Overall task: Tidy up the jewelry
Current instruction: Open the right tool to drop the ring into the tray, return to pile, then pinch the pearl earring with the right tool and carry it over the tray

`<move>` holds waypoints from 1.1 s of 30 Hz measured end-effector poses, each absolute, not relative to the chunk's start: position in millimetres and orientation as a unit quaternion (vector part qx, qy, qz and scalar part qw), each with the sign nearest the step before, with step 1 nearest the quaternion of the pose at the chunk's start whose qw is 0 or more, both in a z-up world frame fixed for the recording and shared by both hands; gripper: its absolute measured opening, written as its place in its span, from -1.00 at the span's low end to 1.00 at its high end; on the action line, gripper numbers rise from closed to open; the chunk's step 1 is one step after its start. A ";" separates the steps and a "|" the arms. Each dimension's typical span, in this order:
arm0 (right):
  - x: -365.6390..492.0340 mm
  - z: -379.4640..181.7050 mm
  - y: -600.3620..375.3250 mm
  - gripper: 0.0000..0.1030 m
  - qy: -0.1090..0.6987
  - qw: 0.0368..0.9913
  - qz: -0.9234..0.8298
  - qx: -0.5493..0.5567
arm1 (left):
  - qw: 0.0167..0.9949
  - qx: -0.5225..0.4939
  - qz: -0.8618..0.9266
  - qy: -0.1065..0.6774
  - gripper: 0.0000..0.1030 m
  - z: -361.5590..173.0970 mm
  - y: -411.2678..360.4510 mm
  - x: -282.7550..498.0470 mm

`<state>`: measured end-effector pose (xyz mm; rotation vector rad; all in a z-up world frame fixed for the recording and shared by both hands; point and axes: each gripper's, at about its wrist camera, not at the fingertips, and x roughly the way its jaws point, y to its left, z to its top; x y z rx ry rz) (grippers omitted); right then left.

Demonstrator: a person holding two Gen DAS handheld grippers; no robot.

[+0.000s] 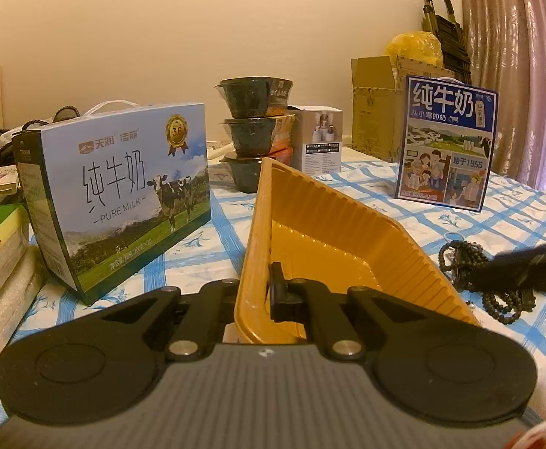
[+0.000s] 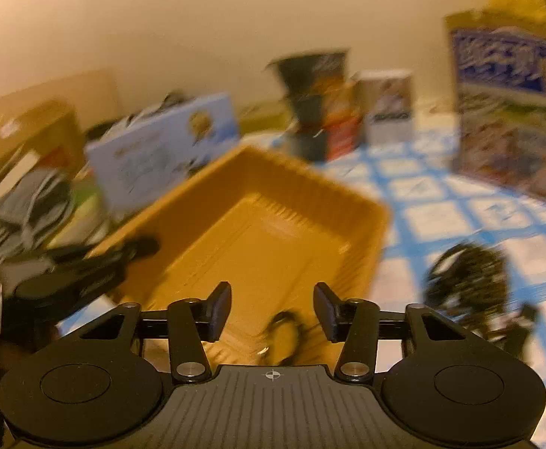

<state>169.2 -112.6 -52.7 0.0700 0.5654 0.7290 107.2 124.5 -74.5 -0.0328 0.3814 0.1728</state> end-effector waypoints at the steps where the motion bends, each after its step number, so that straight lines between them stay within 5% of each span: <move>1: 170.8 -52.4 -121.6 -0.04 0.272 0.903 0.331 0.032 | 0.978 -0.016 0.086 0.189 -0.91 -74.6 124.4 107.3; 8: 198.9 -85.1 -170.9 -0.07 0.332 0.913 0.235 0.033 | 0.978 -0.014 0.087 0.187 -0.91 -73.2 123.5 108.8; 18: 218.6 -111.4 -150.3 -0.59 0.351 0.905 0.240 0.007 | 0.977 -0.013 0.091 0.191 -0.90 -74.6 124.9 110.5; 33: 243.1 -129.8 -133.0 -0.64 0.361 0.910 0.205 -0.008 | 0.977 -0.016 0.092 0.192 -0.90 -76.4 126.1 111.3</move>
